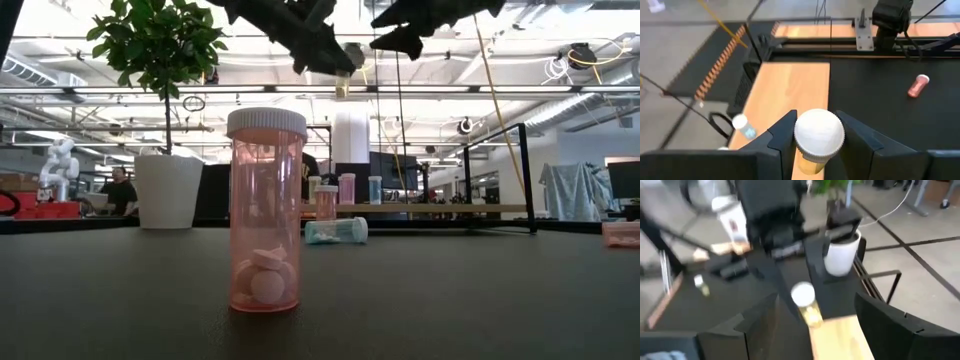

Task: Pick and place medicine bottles onto shelf by color
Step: Put the right yellow pill bottle aligned with the other yellow pill bottle on the shelf

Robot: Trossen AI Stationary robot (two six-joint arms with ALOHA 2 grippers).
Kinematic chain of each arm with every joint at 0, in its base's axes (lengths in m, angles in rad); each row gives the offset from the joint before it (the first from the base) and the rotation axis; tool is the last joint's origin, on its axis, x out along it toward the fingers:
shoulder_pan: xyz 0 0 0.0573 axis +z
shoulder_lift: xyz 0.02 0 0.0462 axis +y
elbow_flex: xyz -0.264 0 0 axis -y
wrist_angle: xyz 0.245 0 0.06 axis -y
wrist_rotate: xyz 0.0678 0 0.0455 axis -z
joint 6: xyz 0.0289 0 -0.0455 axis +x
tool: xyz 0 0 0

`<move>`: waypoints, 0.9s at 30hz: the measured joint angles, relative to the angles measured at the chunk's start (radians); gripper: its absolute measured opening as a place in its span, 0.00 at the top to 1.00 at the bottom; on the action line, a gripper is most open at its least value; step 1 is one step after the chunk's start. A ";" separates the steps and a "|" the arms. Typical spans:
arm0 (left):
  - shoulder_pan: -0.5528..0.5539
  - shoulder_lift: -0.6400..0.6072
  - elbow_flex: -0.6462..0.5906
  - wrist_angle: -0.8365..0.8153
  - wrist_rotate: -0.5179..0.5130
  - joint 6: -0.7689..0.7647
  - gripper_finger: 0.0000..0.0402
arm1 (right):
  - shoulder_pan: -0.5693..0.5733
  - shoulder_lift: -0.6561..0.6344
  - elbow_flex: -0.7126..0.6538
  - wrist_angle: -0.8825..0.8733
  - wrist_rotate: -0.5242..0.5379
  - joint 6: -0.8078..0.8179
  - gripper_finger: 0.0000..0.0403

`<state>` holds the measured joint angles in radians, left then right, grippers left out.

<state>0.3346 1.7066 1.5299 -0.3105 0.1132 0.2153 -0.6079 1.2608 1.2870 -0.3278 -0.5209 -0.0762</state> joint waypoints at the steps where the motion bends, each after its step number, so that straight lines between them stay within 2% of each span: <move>1: -0.004 0.000 0.000 0.012 0.002 0.004 0.68 | 0.001 0.012 0.021 -0.044 -0.001 -0.053 0.37; 4: -0.014 -0.002 0.000 0.068 0.031 -0.038 0.68 | 0.007 0.026 0.028 -0.100 -0.004 -0.117 0.37; 7: -0.016 -0.029 0.000 0.132 0.039 -0.152 0.68 | 0.020 0.031 0.011 -0.103 -0.006 -0.093 0.37; 12: 0.003 -0.085 0.000 0.182 0.057 -0.264 0.68 | 0.058 0.025 -0.051 0.052 -0.060 0.008 0.37; 17: 0.025 -0.107 0.002 0.215 0.161 -0.389 0.68 | 0.087 0.027 -0.110 0.224 -0.056 0.115 0.37; 22: 0.014 -0.096 0.000 0.208 0.226 -0.435 0.68 | 0.101 0.026 -0.156 0.375 -0.057 0.232 0.44; 27: -0.002 -0.090 0.000 0.208 0.228 -0.439 0.68 | 0.121 0.027 -0.193 0.398 -0.082 0.278 0.55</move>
<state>0.3330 1.6165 1.5299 -0.1030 0.3408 -0.2234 -0.4869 1.2875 1.0942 0.0700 -0.6030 0.2014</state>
